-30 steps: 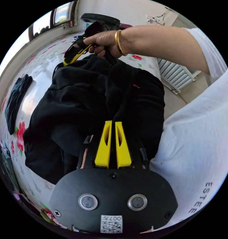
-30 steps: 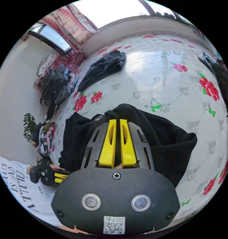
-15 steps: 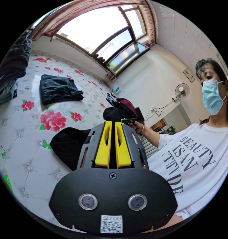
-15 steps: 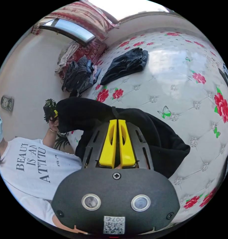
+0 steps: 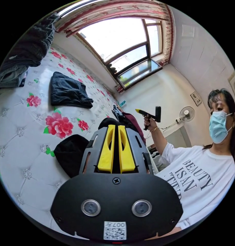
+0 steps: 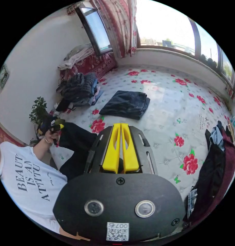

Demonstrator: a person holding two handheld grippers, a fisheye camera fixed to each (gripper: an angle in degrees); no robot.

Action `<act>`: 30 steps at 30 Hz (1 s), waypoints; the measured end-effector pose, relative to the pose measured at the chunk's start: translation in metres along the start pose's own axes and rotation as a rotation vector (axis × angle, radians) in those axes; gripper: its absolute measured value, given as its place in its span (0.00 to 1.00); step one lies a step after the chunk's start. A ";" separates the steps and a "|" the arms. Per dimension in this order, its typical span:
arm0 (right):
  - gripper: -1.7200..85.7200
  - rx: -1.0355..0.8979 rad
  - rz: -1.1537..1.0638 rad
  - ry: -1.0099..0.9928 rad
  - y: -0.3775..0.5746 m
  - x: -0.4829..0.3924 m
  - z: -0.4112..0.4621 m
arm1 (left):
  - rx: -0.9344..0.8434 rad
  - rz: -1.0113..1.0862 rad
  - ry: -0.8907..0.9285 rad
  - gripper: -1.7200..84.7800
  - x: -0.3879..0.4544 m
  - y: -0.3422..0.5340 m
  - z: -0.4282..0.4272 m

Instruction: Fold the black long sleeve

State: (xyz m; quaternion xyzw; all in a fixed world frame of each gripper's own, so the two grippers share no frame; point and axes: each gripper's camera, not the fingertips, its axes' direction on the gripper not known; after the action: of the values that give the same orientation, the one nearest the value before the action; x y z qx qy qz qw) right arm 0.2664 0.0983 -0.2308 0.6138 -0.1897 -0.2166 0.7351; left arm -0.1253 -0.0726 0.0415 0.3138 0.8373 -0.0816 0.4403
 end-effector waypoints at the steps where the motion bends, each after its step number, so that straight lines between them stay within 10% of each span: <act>1: 0.02 0.020 -0.037 -0.019 -0.006 -0.009 -0.002 | 0.009 -0.048 0.012 0.01 -0.009 -0.011 0.002; 12: 0.05 -0.467 -0.377 -0.015 0.148 -0.132 0.172 | -0.077 -0.100 0.115 0.01 -0.004 -0.156 0.093; 21: 0.04 -0.269 -0.274 0.064 0.164 -0.096 0.130 | -0.110 -0.021 0.168 0.01 0.028 -0.165 0.130; 30: 0.04 -0.486 -0.444 0.127 0.163 -0.120 0.232 | -0.102 -0.048 0.142 0.01 0.023 -0.175 0.150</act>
State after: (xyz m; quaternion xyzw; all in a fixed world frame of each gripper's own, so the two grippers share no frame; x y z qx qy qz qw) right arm 0.0540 -0.0012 -0.0315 0.4592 0.0518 -0.3716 0.8052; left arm -0.1366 -0.2618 -0.0910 0.2758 0.8769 -0.0271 0.3929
